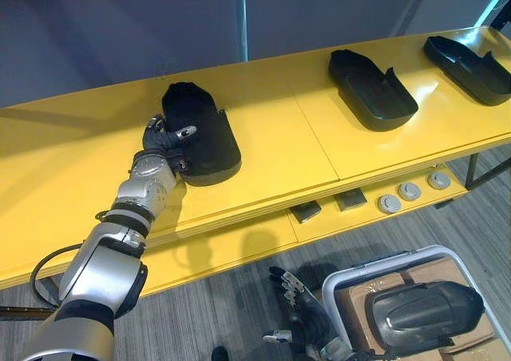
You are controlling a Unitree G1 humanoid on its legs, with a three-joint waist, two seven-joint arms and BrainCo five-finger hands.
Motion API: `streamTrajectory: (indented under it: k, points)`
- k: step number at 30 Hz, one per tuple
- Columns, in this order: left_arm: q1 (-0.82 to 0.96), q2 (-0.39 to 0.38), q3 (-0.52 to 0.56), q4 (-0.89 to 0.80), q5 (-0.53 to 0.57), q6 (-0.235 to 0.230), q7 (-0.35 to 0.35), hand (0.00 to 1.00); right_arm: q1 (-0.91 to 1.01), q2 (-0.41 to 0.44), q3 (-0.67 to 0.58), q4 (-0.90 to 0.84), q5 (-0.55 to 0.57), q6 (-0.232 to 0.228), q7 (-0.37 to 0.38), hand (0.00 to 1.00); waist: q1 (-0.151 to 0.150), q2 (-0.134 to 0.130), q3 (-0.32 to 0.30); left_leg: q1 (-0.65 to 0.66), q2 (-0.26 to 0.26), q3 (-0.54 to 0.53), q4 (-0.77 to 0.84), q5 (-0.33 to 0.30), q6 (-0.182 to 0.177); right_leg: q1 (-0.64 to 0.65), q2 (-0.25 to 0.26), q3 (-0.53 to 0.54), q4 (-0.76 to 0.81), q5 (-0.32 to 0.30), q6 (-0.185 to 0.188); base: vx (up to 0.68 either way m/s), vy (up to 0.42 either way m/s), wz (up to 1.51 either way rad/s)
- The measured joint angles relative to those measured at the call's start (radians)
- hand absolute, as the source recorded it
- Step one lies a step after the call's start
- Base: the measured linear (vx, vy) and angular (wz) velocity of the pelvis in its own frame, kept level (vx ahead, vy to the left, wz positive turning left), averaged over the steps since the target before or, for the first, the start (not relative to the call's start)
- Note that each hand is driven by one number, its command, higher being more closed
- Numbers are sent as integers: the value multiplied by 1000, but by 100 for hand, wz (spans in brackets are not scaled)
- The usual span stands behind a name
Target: Walk over and take plastic housings, then place them on the shelf
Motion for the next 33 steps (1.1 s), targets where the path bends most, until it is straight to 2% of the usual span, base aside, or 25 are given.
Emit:
streamTrajectory:
  k: [4,15,18,19,21,23,25,26,30,31,32,33]
  points:
    - [-1,0,0,6,70,14,-9,0,0,3,12,13,0,0,0,0,-2,1,1,0,1,0,0,2,1,0,1,-1,0,2,-2,0,0,0]
    - [-54,0,2,55,127,18,-32,0,1,34,-11,35,0,0,0,0,-4,1,15,0,2,9,-6,2,1,2,4,7,-19,17,-5,-9,31,-2]
    - [-58,-1,24,71,221,19,-31,0,0,36,-13,35,0,0,1,0,-6,1,15,11,3,15,-6,2,1,8,4,13,-19,19,-3,35,41,-7]
    - [-58,-2,72,75,291,19,-11,0,1,39,-14,35,0,-1,1,0,-6,1,15,17,4,21,-6,2,1,13,5,17,-20,19,-3,25,38,-7]
    - [-57,-12,125,73,356,18,23,0,1,39,-15,35,0,-3,1,0,-6,1,15,29,4,25,-6,2,1,26,5,17,-24,19,-3,11,18,-3]
    - [-39,-35,224,22,475,16,95,0,1,40,-24,35,0,-15,4,0,-5,1,15,45,4,25,-6,2,1,46,4,15,-30,19,-3,7,17,2]
    - [53,-47,325,-182,628,-14,180,0,-1,44,-51,35,0,-43,8,0,-3,1,13,59,4,25,-6,2,1,63,5,14,-34,18,-3,-1,36,3]
    - [96,-55,351,-264,670,-28,207,0,-1,43,-64,35,0,-48,9,0,-1,0,13,65,4,24,-6,2,1,70,5,12,-34,18,-3,-16,38,6]
    - [342,-150,415,-622,767,-66,268,0,2,51,-113,42,-1,-60,8,0,10,4,-21,84,4,2,-14,2,2,99,6,-15,-40,16,-1,-10,33,15]
    - [499,-226,425,-805,804,-86,279,0,3,69,-146,49,-7,-61,6,0,23,4,-39,99,3,0,-16,1,2,115,5,-17,-40,12,1,-15,111,42]
    - [991,-444,365,-1166,831,-162,248,0,-4,140,-289,71,-87,-81,-47,0,58,35,-121,104,0,-19,-17,-7,-3,136,-1,-45,-42,3,9,-57,131,44]
    - [1049,-456,334,-1195,831,-180,229,0,-4,149,-326,91,-109,-81,-73,0,69,41,-138,111,0,-22,-17,-9,-5,146,-1,-49,-42,-1,12,-77,109,38]
